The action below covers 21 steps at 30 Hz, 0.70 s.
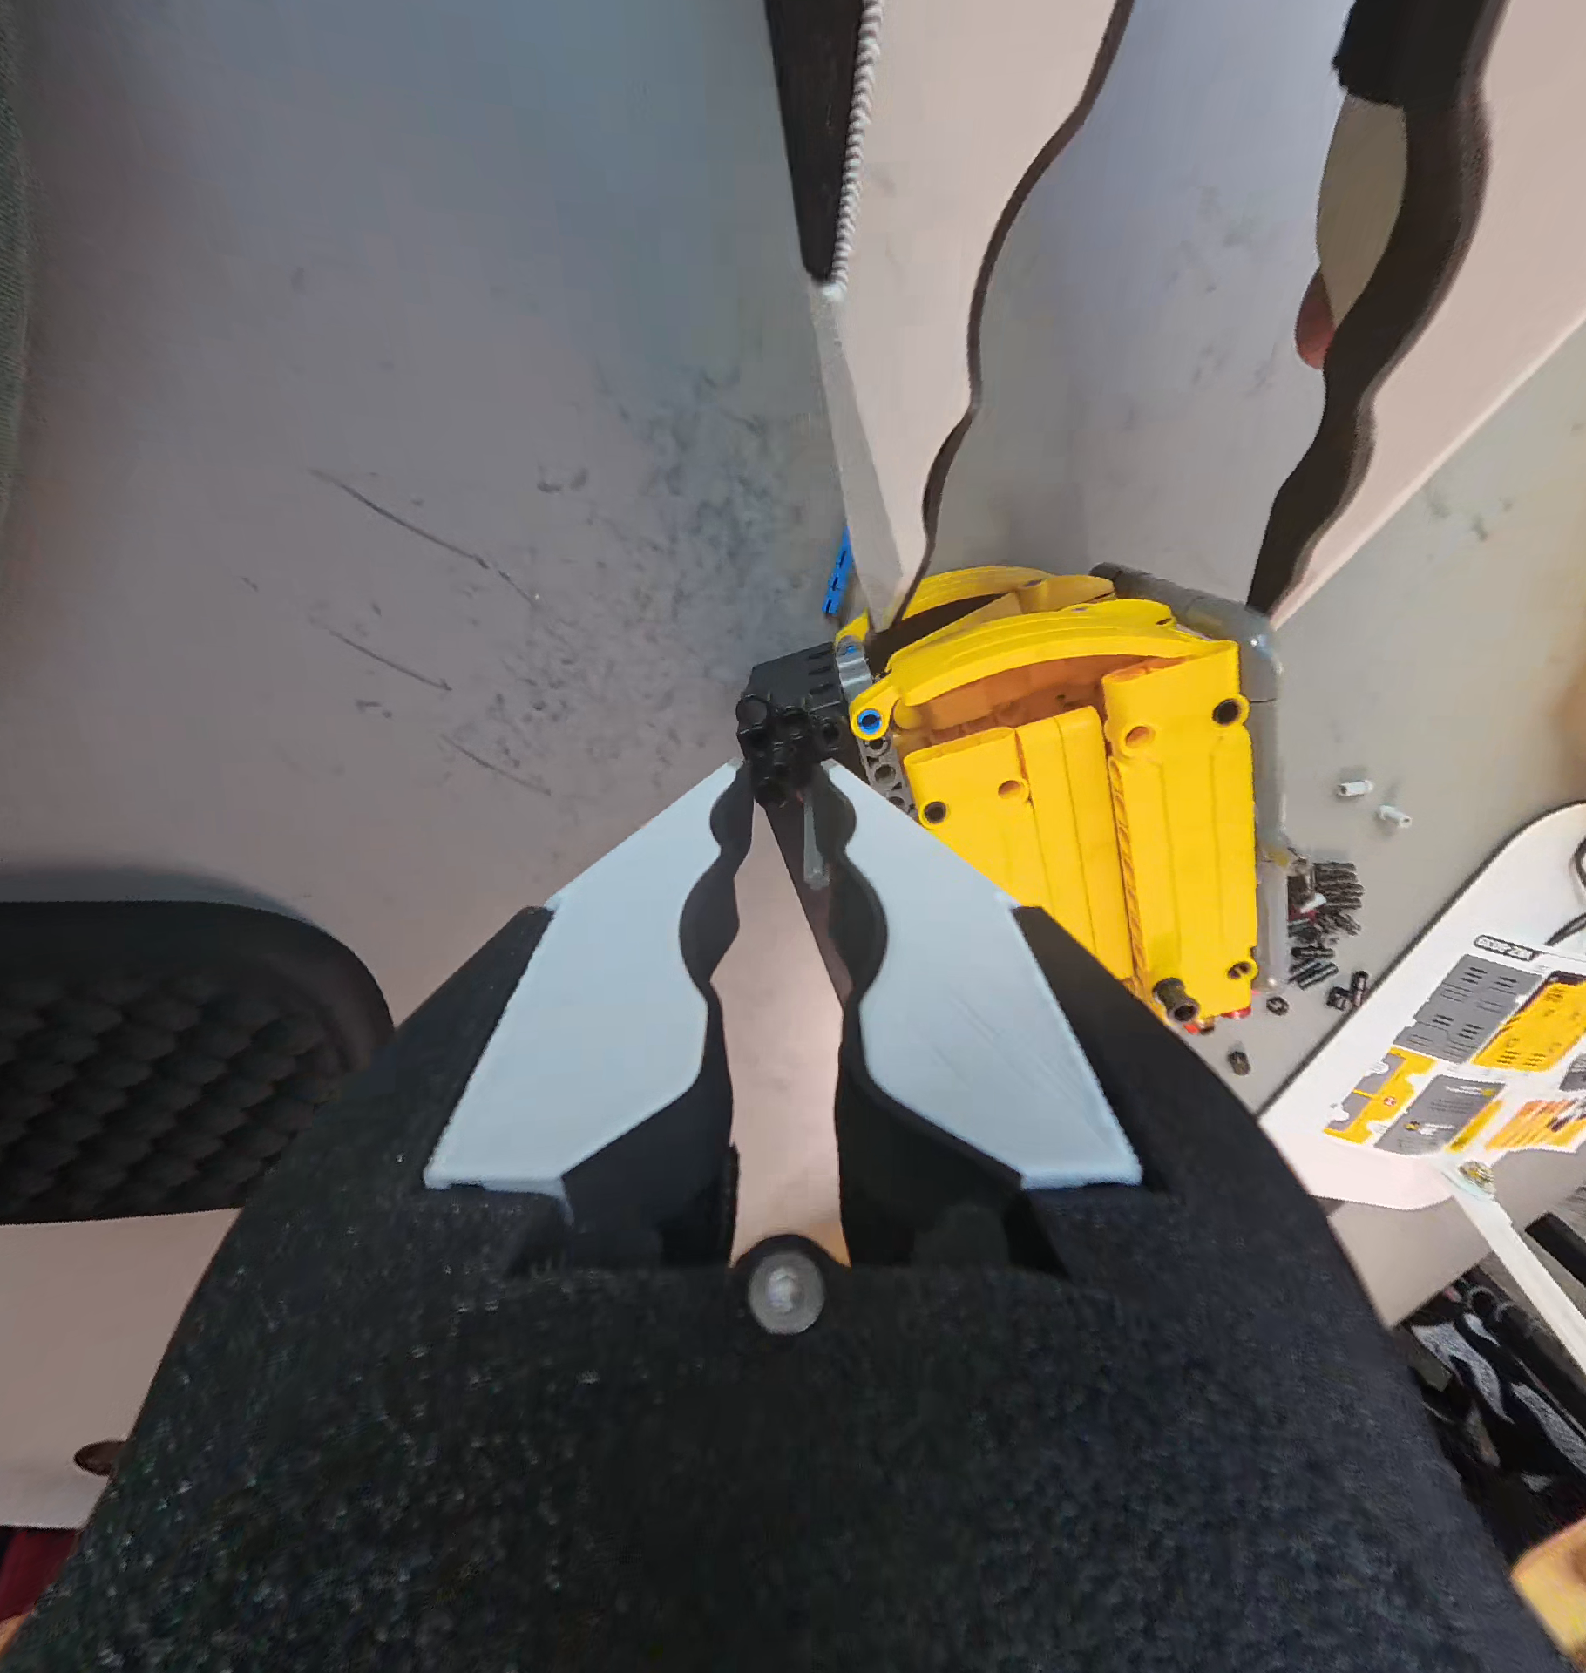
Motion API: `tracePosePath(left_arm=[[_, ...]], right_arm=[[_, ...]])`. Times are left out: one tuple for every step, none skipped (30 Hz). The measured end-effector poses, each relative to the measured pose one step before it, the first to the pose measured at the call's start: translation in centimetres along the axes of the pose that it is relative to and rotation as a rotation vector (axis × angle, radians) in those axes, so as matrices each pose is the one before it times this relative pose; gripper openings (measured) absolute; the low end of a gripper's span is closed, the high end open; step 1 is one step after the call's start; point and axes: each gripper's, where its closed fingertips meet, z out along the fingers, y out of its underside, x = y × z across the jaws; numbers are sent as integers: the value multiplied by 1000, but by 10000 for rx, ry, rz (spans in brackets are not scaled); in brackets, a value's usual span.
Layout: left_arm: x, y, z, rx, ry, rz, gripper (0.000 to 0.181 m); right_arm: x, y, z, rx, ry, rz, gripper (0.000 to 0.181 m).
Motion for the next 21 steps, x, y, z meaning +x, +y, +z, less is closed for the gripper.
tracePosePath(left_arm=[[-154,93,-245,-33,22,13,62],[-223,66,-305,-26,-1,33,57],[-243,-31,-379,27,-11,56,51],[-181,-117,-450,65,49,40,47],[121,-37,-435,15,270,-42,43],[542,235,-339,-135,552,-172,40],[568,383,-191,-193,540,-233,38],[526,295,-84,-106,423,-153,35],[806,146,45,-42,513,-55,33],[900,23,224,0,496,-17,32],[660,-3,413,-12,287,18,33],[529,127,575,-103,157,57,35],[385,265,663,-192,42,81,39],[-143,212,617,-179,-310,93,44],[-607,59,434,-90,-582,81,45],[-560,-108,249,34,-477,11,49],[-407,-348,96,195,-283,-102,50],[-265,-378,-12,234,-148,-199,48],[-247,-293,-55,198,-117,-210,48],[-328,-243,-58,193,-152,-204,46],[-320,-228,-41,186,-149,-217,44]], right_arm=[[-58,-128,-8,102,-53,131,13],[76,-106,-24,104,-25,190,13],[276,-88,-12,103,87,202,17],[64,-106,9,126,-50,202,17],[-34,-258,32,203,-73,148,16],[-14,-349,31,234,-26,104,13],[7,-149,59,65,5,36,13],[38,-130,16,34,46,-20,13],[3,-5,22,-41,10,-13,12],[-84,18,32,-55,-59,-30,7],[195,-49,37,11,141,-78,7],[277,-103,23,76,168,-16,6],[282,-107,36,110,129,84,6],[232,-163,-24,211,59,132,6],[210,-230,-108,270,0,235,6],[298,-347,-174,348,47,250,6],[237,-391,-214,351,1,238,6],[182,-441,-216,353,-13,206,6],[217,-264,-177,230,24,129,6],[231,-284,-131,254,50,134,6],[153,-230,-109,206,-31,197,6]])
